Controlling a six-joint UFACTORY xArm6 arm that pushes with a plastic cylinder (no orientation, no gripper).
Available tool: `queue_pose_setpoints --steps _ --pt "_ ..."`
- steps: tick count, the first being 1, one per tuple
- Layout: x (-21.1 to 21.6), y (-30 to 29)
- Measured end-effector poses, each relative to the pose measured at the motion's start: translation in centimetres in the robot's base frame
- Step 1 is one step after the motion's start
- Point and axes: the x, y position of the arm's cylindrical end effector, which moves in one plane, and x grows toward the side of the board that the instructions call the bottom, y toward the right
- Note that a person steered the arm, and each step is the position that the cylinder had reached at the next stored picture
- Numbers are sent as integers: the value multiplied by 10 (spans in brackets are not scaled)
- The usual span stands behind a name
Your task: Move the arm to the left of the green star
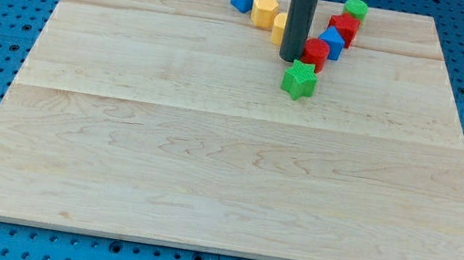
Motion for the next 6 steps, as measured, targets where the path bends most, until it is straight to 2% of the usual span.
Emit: queue_pose_setpoints --steps 1,2,3,4,5,6 --pt "0 -42" --pt "41 -82" --pt "122 -82" --pt "166 -89" --pt "198 -92" --pt "208 -107"
